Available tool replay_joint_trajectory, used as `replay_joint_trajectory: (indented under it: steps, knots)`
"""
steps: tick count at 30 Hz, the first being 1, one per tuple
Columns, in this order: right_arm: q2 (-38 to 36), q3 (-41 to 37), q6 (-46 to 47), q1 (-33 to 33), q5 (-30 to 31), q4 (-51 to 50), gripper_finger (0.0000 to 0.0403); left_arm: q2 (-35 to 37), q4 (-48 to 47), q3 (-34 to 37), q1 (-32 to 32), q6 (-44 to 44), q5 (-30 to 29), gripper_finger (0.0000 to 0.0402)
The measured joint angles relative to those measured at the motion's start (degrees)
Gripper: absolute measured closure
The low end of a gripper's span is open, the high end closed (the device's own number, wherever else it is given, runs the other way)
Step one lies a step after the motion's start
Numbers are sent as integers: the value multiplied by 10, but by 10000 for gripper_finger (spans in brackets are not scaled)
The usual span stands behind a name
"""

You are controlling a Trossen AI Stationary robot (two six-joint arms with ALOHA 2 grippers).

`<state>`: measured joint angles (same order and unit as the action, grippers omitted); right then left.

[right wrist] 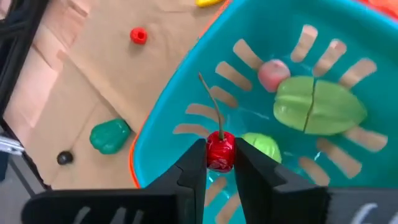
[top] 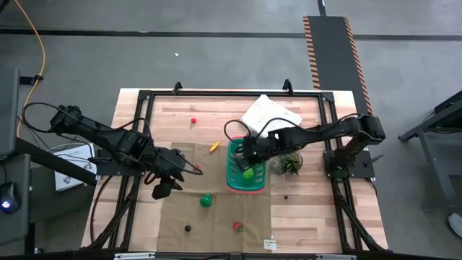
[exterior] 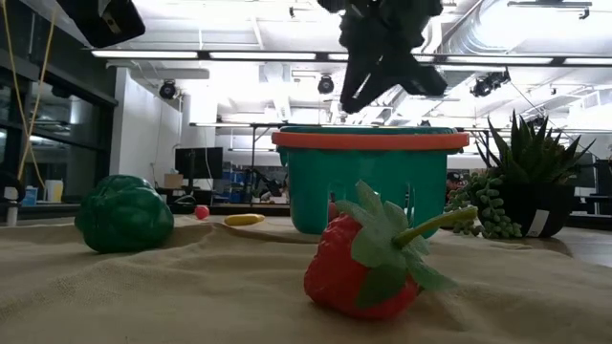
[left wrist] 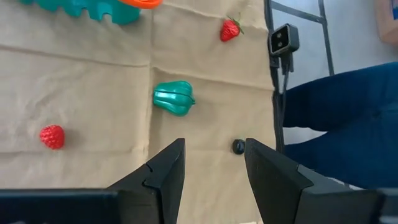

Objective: Pick and placing Produce into tupperware
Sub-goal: Put the bottom red cherry into the blue basket

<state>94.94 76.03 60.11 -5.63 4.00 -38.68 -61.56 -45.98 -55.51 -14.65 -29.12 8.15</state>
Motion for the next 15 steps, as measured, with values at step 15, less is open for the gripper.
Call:
replay_joint_trajectory:
  steps: [15]
  knots:
    - [3, 0, -188, 44, -46, -32, 344, 0, 4, 0, 0, -100, -81, 247]
